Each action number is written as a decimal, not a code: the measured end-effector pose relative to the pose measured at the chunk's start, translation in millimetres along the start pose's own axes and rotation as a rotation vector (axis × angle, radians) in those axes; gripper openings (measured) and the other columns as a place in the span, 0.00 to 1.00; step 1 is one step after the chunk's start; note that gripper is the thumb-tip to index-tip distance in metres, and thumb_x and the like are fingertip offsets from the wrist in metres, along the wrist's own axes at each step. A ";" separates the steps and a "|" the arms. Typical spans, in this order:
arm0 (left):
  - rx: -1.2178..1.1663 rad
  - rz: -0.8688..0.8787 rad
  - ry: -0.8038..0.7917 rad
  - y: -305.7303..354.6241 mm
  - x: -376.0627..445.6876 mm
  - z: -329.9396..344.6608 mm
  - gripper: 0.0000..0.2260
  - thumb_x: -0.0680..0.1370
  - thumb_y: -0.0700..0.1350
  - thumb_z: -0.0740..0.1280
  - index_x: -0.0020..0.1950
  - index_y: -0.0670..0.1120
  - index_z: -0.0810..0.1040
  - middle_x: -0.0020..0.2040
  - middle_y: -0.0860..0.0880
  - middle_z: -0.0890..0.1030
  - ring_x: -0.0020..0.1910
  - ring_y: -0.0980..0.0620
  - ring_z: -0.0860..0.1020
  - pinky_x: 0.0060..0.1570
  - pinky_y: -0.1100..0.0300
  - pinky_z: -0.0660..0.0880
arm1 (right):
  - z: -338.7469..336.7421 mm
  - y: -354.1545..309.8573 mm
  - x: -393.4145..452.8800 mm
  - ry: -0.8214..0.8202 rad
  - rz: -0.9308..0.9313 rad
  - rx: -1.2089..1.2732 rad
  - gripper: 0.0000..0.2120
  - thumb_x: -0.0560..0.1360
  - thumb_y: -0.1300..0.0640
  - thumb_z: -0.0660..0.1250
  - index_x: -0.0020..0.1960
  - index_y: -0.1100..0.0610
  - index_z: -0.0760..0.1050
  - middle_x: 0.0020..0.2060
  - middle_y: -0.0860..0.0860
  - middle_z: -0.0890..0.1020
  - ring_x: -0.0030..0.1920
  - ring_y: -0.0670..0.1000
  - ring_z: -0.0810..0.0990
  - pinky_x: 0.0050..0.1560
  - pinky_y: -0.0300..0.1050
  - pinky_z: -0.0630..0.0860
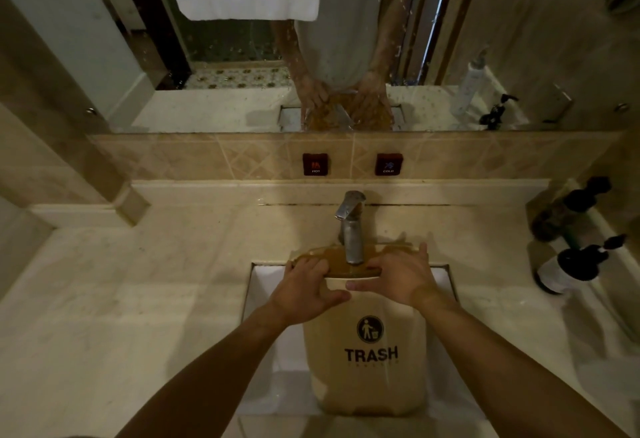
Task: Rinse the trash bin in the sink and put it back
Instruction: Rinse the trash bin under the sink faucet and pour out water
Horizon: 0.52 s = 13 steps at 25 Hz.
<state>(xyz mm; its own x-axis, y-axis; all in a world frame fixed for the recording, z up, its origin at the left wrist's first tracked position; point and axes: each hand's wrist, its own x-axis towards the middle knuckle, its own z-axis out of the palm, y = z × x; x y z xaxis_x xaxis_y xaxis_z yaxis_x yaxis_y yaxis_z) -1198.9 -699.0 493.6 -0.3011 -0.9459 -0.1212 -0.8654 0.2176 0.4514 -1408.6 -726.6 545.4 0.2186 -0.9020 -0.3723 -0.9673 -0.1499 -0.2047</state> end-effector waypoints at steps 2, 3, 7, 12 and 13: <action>0.002 -0.009 -0.013 0.8 -0.1 0.3 0.30 0.67 0.74 0.55 0.54 0.50 0.72 0.61 0.52 0.75 0.63 0.51 0.69 0.66 0.47 0.64 | 0.7 0.9 0.4 0.014 -0.002 0.020 0.38 0.58 0.15 0.50 0.56 0.33 0.78 0.57 0.43 0.83 0.66 0.49 0.74 0.72 0.68 0.39; 0.007 -0.009 -0.014 1.2 -0.4 0.0 0.31 0.67 0.74 0.55 0.54 0.50 0.72 0.61 0.52 0.75 0.63 0.51 0.69 0.66 0.47 0.64 | 1.1 1.2 0.7 0.020 -0.005 0.025 0.38 0.58 0.15 0.51 0.56 0.33 0.79 0.56 0.42 0.83 0.65 0.49 0.74 0.72 0.69 0.39; 0.009 -0.014 -0.003 1.3 -0.7 1.0 0.30 0.68 0.74 0.55 0.54 0.51 0.73 0.61 0.52 0.76 0.64 0.51 0.69 0.66 0.47 0.64 | 0.8 1.2 -0.5 0.032 -0.026 0.027 0.36 0.60 0.16 0.51 0.56 0.33 0.79 0.53 0.41 0.83 0.64 0.48 0.75 0.72 0.69 0.41; -0.002 -0.030 0.039 0.4 0.3 4.8 0.30 0.69 0.75 0.54 0.52 0.51 0.74 0.59 0.52 0.77 0.61 0.51 0.71 0.65 0.48 0.65 | 2.8 1.9 1.2 0.035 -0.017 0.012 0.40 0.57 0.15 0.49 0.57 0.34 0.78 0.54 0.42 0.83 0.64 0.49 0.74 0.72 0.69 0.42; -0.001 -0.030 0.044 0.4 0.5 4.8 0.31 0.69 0.76 0.53 0.52 0.51 0.74 0.58 0.53 0.77 0.61 0.51 0.71 0.65 0.47 0.66 | 3.5 2.2 1.7 0.038 -0.015 0.010 0.41 0.57 0.14 0.48 0.57 0.34 0.79 0.54 0.42 0.83 0.64 0.49 0.74 0.72 0.69 0.42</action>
<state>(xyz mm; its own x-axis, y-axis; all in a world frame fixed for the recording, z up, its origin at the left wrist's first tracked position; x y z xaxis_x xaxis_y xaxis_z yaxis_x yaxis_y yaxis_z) -1201.4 -698.2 489.4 -0.2574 -0.9616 -0.0953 -0.8734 0.1893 0.4487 -1409.9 -727.0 541.2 0.2279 -0.9146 -0.3341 -0.9625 -0.1598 -0.2192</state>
